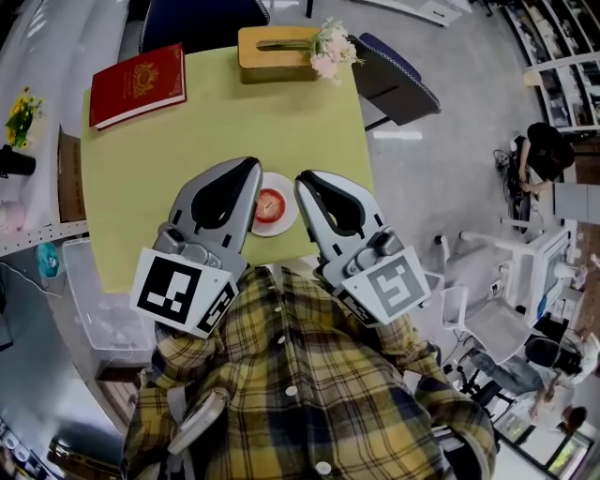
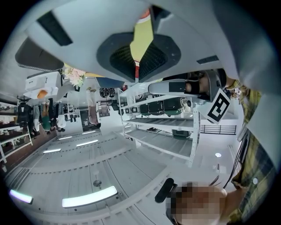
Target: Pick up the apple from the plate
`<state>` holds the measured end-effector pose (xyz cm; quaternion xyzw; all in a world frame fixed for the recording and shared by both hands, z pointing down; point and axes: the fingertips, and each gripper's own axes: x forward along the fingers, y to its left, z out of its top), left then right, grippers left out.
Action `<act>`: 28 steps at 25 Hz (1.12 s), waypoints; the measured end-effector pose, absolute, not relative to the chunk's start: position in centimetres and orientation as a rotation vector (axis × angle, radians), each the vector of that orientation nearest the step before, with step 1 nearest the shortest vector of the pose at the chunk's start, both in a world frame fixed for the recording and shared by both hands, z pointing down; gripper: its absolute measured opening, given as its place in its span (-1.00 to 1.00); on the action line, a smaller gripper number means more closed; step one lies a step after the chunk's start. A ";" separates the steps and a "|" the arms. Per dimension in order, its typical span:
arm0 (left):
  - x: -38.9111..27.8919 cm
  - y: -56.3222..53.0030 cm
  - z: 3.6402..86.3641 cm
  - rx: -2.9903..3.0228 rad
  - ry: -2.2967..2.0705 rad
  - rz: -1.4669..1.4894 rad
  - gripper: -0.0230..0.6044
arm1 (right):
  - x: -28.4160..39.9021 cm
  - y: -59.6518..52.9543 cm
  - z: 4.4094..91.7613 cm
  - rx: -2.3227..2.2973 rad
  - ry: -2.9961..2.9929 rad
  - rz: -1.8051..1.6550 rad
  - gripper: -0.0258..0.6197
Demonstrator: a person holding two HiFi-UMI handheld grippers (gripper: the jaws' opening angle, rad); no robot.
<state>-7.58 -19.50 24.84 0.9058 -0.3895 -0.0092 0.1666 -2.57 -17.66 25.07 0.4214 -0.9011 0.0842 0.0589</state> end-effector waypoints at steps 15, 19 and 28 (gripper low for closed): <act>-7.9 -19.4 26.4 2.549 -1.137 0.003 -0.90 | -3.0 -17.1 27.3 1.163 -2.759 0.358 -0.45; -8.1 -19.4 27.7 2.530 -1.140 0.014 -0.90 | -3.4 -16.9 28.8 1.112 -2.752 0.395 -0.33; -8.1 -19.3 30.3 2.506 -1.135 0.066 -0.90 | -4.7 -15.8 33.0 0.972 -2.730 0.505 -0.05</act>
